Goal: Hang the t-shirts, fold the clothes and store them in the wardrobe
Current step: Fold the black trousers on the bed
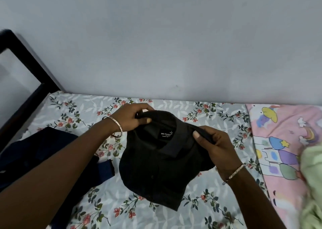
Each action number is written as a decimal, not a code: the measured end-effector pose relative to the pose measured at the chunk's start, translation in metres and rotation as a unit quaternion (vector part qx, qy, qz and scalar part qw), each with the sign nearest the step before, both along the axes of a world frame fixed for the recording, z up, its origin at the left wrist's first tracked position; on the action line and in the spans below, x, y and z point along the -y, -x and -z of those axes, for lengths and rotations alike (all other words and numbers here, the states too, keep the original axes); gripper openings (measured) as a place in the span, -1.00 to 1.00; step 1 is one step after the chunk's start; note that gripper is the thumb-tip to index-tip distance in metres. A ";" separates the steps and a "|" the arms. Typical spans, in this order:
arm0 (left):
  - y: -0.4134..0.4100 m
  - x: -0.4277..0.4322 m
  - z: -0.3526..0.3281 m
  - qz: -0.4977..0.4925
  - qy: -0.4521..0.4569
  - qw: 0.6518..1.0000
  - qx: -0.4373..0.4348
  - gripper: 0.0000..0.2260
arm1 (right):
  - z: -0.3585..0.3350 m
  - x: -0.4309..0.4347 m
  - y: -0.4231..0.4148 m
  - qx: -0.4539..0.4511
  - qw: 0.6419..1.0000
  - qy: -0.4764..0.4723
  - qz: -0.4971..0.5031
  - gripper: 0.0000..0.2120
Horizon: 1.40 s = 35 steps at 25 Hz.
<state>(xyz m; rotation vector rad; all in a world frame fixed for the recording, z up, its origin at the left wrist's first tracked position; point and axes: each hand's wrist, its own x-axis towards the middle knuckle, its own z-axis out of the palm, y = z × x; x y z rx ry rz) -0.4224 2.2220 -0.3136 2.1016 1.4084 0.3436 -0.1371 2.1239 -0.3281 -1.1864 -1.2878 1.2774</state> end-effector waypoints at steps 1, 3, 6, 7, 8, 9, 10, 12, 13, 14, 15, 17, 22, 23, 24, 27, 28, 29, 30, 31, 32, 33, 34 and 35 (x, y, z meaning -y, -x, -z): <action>-0.005 0.003 -0.007 0.007 0.001 0.999 -0.050 -0.87 | -0.012 0.006 -0.009 0.016 1.000 -0.010 0.014 -0.87; -0.027 0.007 -0.023 -0.009 -0.002 0.994 -0.112 -0.85 | -0.036 0.017 -0.026 0.066 0.996 -0.041 0.033 -0.86; -0.077 0.007 -0.052 -0.045 -0.003 0.998 -0.044 -0.83 | -0.067 0.030 -0.061 0.134 0.983 -0.078 0.094 -0.87; -0.097 0.007 -0.065 -0.046 -0.005 0.999 -0.021 -0.83 | -0.078 0.035 -0.079 0.150 0.977 -0.085 0.126 -0.89; -0.119 0.006 -0.078 -0.046 -0.006 0.999 0.001 -0.82 | -0.090 0.041 -0.097 0.166 0.969 -0.086 0.161 -0.91; -0.142 0.007 -0.093 -0.045 -0.004 0.999 0.026 -0.81 | -0.103 0.049 -0.116 0.187 0.959 -0.085 0.197 -0.93; -0.165 0.009 -0.109 -0.046 0.003 0.997 0.058 -0.79 | -0.117 0.057 -0.134 0.212 0.946 -0.087 0.229 -0.93; -0.206 0.012 -0.134 -0.046 0.030 0.992 0.113 -0.76 | -0.144 0.073 -0.167 0.262 0.920 -0.093 0.277 -0.90; -0.224 0.013 -0.145 -0.046 0.045 0.989 0.134 -0.76 | -0.158 0.081 -0.180 0.276 0.908 -0.097 0.299 -0.86; -0.242 0.016 -0.158 -0.046 0.062 0.985 0.155 -0.76 | -0.173 0.089 -0.194 0.282 0.899 -0.103 0.319 -0.84; -0.259 0.017 -0.170 -0.043 0.077 0.980 0.179 -0.77 | -0.190 0.098 -0.207 0.277 0.893 -0.114 0.336 -0.83; -0.293 0.022 -0.200 -0.032 0.101 0.960 0.259 -0.79 | -0.225 0.114 -0.226 0.253 0.887 -0.141 0.360 -0.83; -0.330 0.038 -0.264 0.005 0.141 0.876 0.461 -0.75 | -0.299 0.144 -0.223 0.178 0.894 -0.217 0.349 -0.77; -0.325 0.038 -0.265 0.014 0.144 0.869 0.473 -0.72 | -0.305 0.147 -0.214 0.172 0.900 -0.227 0.331 -0.79; -0.317 0.038 -0.260 0.019 0.144 0.868 0.474 -0.71 | -0.306 0.149 -0.204 0.175 0.907 -0.227 0.309 -0.82; -0.276 0.030 -0.216 0.006 0.167 0.872 0.459 -0.79 | -0.278 0.141 -0.164 0.238 0.929 -0.185 0.214 -0.88; -0.258 0.027 -0.192 -0.001 0.179 0.876 0.447 -0.84 | -0.256 0.135 -0.147 0.271 0.932 -0.161 0.182 -0.89; -0.242 0.024 -0.170 -0.015 0.197 0.876 0.440 -0.88 | -0.233 0.130 -0.131 0.304 0.929 -0.141 0.159 -0.89; -0.224 0.021 -0.145 -0.041 0.221 0.871 0.436 -0.92 | -0.204 0.124 -0.111 0.330 0.925 -0.128 0.135 -0.87; -0.204 0.018 -0.117 -0.070 0.244 0.860 0.443 -0.93 | -0.172 0.118 -0.089 0.349 0.923 -0.121 0.108 -0.86; -0.183 0.018 -0.089 -0.099 0.251 0.852 0.448 -0.93 | -0.140 0.114 -0.065 0.359 0.923 -0.117 0.077 -0.85; -0.163 0.020 -0.062 -0.116 0.247 0.852 0.447 -0.96 | -0.108 0.110 -0.041 0.365 0.923 -0.109 0.048 -0.85; -0.142 0.023 -0.037 -0.133 0.241 0.857 0.436 -0.94 | -0.078 0.108 -0.016 0.368 0.924 -0.100 0.020 -0.86; -0.120 0.027 -0.013 -0.146 0.225 0.870 0.413 -0.86 | -0.049 0.106 0.008 0.371 0.924 -0.091 -0.001 -0.85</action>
